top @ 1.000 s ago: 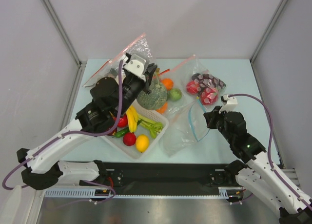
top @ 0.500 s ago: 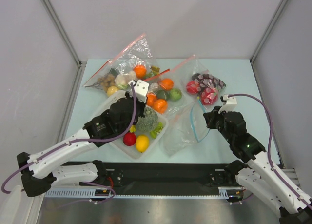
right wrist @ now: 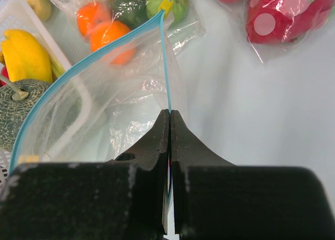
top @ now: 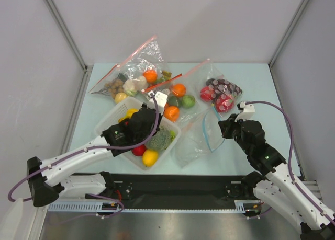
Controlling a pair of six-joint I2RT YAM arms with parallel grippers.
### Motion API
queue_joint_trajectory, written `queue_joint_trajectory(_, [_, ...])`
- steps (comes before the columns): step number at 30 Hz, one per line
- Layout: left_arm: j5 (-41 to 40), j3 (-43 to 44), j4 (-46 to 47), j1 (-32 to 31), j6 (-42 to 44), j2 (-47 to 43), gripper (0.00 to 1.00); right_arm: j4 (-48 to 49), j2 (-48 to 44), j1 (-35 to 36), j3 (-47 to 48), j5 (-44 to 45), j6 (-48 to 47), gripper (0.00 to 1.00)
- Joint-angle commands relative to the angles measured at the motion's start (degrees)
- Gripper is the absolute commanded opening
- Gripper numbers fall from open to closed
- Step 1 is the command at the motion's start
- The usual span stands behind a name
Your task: Open the zip-top bag and remove the fake food
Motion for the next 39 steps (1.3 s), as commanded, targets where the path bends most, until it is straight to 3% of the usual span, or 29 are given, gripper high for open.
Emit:
queue_joint_trajectory(1, [0.7,-0.1,0.2,0.3,-2.0,0.3,0.04,0.8,-0.6,0.3,1.6,0.6,0.2,0.0])
queue_joint_trajectory(4, [2.7,-0.1,0.5,0.6,-2.1,-0.3,0.27,0.8,-0.6,0.4,1.5,0.8,0.2,0.0])
queue_joint_trajectory(5, [3.0,-0.1,0.6,0.6,-2.1,-0.8,0.44,0.8,-0.6,0.4,1.6,0.8,0.1,0.0])
queue_joint_trajectory(7, [4.2,-0.2,0.8,0.9,-2.1,-1.4,0.53,0.8,-0.6,0.4,1.7,1.0,0.1,0.0])
queue_joint_trajectory(11, [5.7,-0.3,0.9,1.7,-2.2,-3.3,0.82,0.6,-0.6,0.4,2.0,1.3,-0.2,0.0])
queue_joint_trajectory(12, [6.3,-0.3,0.9,2.2,-2.3,-4.0,0.97,0.4,-0.6,0.4,2.3,1.4,-0.4,0.0])
queue_joint_trajectory(13, [7.6,-0.3,0.7,2.7,-2.5,-4.5,1.0,0.3,-0.7,0.4,2.4,2.1,-0.7,0.0])
queue_joint_trajectory(14, [8.3,-0.2,0.5,3.1,-3.3,-4.9,1.0,-0.3,-0.8,0.5,2.6,2.4,-0.9,0.0])
queue_joint_trajectory(17, [11.3,-0.1,0.0,5.8,-5.1,-6.9,1.0,-1.9,-1.0,0.4,3.8,4.2,-1.6,0.16])
queue_joint_trajectory(20, [15.1,-0.3,-0.5,9.0,-6.3,-9.1,1.0,-3.7,-2.0,0.4,4.9,6.6,-2.5,0.4])
queue_joint_trajectory(21, [15.8,-0.1,-0.9,10.4,-6.5,-9.4,1.0,-4.1,-2.4,0.3,5.6,7.2,-2.8,0.54])
queue_joint_trajectory(24, [16.0,0.9,-2.2,12.2,-7.2,-10.9,1.0,-6.1,-3.1,0.3,6.7,10.4,-3.2,0.72])
queue_joint_trajectory(33, [10.8,1.9,-5.8,13.0,-8.4,-15.8,1.0,-10.4,-5.4,0.2,10.4,20.0,-3.4,0.95])
queue_joint_trajectory(39, [6.5,1.7,-7.7,13.0,-9.0,-18.6,1.0,-10.8,-7.0,0.2,12.6,22.3,-4.3,1.0])
